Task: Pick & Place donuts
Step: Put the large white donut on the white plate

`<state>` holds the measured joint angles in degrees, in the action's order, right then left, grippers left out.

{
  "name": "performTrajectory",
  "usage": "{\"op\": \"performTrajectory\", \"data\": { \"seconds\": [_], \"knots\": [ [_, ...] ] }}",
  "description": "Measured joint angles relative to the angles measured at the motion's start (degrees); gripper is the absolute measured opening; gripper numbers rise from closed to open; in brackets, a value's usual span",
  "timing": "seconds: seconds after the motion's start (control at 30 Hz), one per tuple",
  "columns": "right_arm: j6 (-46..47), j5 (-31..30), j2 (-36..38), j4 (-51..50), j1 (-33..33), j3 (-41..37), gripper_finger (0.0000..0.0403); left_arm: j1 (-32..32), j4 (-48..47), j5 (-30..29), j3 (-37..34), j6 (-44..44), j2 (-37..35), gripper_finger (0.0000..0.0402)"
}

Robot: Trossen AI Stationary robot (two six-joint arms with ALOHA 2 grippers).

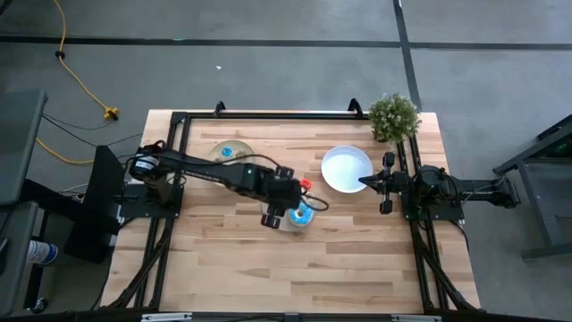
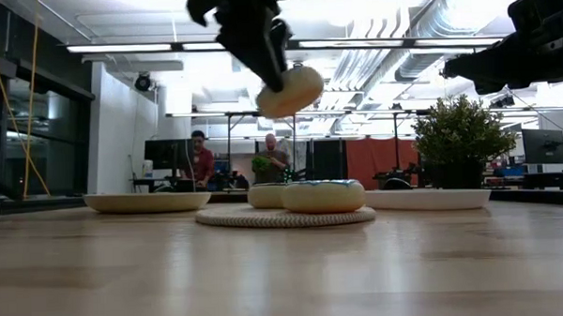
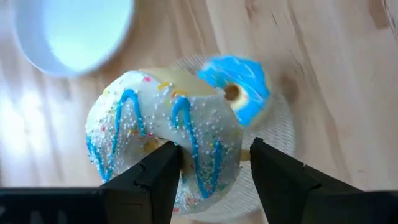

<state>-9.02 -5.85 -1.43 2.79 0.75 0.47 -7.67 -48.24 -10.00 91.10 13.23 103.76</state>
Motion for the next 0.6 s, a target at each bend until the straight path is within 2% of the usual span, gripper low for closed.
{"op": "performTrajectory", "data": {
  "seconds": [0.43,0.6],
  "knots": [
    [0.0,0.0,0.0,0.0,0.0,0.0,0.0,5.8,3.8,4.0,6.5,25.4,7.2,0.0181],
    [0.0,0.0,-0.1,0.0,0.0,0.0,0.0,8.2,7.7,7.1,9.5,30.6,11.6,0.0181]
  ]
}}
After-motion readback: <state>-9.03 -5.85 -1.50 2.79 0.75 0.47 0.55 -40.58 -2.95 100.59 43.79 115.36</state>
